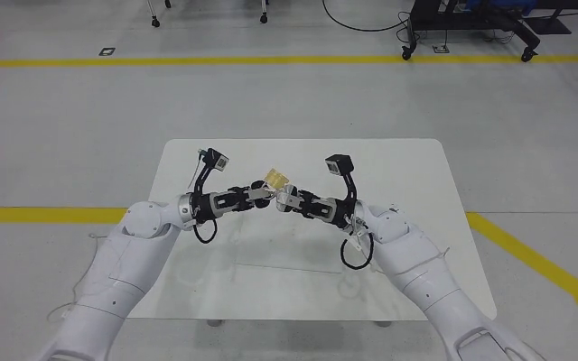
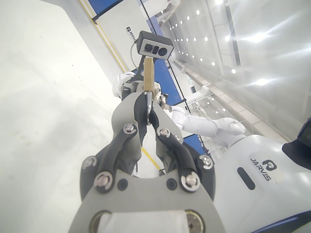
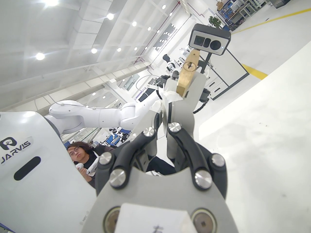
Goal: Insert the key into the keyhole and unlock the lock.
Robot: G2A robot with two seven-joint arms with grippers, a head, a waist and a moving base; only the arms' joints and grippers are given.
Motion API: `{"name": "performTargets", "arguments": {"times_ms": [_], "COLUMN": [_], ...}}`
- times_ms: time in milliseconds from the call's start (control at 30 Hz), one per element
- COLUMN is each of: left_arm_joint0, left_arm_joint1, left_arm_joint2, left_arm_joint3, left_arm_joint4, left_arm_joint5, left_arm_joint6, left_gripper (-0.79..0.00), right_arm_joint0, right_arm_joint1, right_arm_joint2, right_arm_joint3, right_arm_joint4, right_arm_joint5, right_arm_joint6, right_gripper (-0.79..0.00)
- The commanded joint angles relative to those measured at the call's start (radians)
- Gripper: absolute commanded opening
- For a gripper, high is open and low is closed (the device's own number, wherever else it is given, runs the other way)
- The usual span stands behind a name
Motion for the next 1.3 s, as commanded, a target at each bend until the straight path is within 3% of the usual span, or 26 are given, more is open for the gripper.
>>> {"name": "performTargets", "arguments": {"times_ms": [0, 300, 500, 767, 1267], "left_arm_joint0": [0.003, 0.04, 0.095, 0.144, 0.173], "left_arm_joint1": [0.0, 0.012, 0.022, 0.025, 0.024], "left_arm_joint2": [-0.003, -0.053, -0.086, -0.097, -0.091], "left_arm_joint3": [-0.003, -0.05, -0.136, -0.232, -0.285], "left_arm_joint4": [0.003, 0.131, 0.272, 0.454, 0.706], "left_arm_joint5": [-0.016, -0.159, -0.239, -0.224, -0.155], "left_arm_joint6": [-0.001, 0.112, 0.214, 0.345, 0.525], "left_gripper": [-0.785, -0.785, -0.785, -0.785, -0.785], "right_arm_joint0": [-0.001, -0.015, 0.016, 0.024, -0.013], "right_arm_joint1": [0.001, 0.018, 0.001, -0.03, -0.045], "right_arm_joint2": [0.002, 0.066, 0.074, 0.029, 0.022], "right_arm_joint3": [-0.002, 0.02, 0.095, 0.095, 0.048], "right_arm_joint4": [0.007, 0.144, 0.109, -0.004, -0.053], "right_arm_joint5": [-0.003, -0.008, 0.001, 0.011, -0.019], "right_arm_joint6": [-0.003, -0.008, -0.121, -0.205, -0.172], "right_gripper": [-0.785, -0.785, -0.785, -0.785, -0.785]}}
